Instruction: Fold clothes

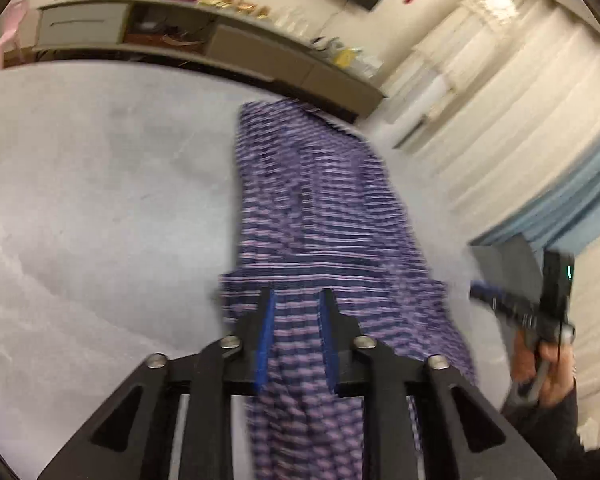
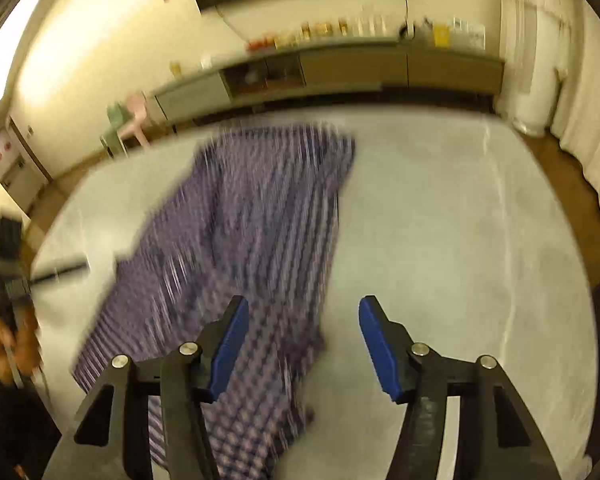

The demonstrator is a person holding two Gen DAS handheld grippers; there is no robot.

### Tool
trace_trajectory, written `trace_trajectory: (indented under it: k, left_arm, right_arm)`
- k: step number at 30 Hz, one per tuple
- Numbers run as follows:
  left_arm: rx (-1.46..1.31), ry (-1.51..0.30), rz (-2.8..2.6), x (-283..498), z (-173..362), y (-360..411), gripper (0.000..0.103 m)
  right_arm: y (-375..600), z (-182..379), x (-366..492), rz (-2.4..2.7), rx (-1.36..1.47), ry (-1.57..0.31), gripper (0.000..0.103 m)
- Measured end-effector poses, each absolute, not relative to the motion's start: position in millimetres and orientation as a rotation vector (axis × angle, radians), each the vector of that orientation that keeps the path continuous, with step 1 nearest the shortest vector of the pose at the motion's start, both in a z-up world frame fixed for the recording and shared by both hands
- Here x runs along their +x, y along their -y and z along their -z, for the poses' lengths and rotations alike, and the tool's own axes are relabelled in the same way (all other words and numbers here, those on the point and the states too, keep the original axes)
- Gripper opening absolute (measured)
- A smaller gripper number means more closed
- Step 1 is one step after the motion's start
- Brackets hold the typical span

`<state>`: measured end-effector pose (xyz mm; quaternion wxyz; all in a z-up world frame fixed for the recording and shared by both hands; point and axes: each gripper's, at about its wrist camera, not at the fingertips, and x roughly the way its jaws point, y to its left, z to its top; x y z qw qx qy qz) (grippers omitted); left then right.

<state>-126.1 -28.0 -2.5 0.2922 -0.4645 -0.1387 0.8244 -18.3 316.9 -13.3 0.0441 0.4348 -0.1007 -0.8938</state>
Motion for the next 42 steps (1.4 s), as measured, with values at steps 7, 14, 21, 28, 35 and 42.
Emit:
trace_trajectory:
  k: [7,14,21,28,35,42]
  left_arm:
    - [-1.242,0.368,-2.178,-144,-2,4,0.026]
    - [-1.452,0.398,-1.992,-139,56,-16,0.026]
    - [-1.479,0.533,-1.916,-154,65,-10,0.028]
    - [-1.480,0.578,-2.072,-174,61,17,0.028]
    - [-1.361,0.797,-2.075,-171,47,50,0.035]
    - [-1.412,1.161,-2.010,-165,79,84,0.037]
  right_arm:
    - [-320,-22,-157,2.683,1.373,0.251,0.061]
    - [-302,64,-328,2.652,1.595,0.226,0.061]
    - [-281,83,-331,2.641,1.522,0.150,0.013]
    - [-236,-32,-180,2.761,1.035,-0.073,0.011]
    - [-127,-42,76,2.619,0.713,-0.709,0.011]
    - [-141,26,141,2.676,1.049,-0.718,0.018]
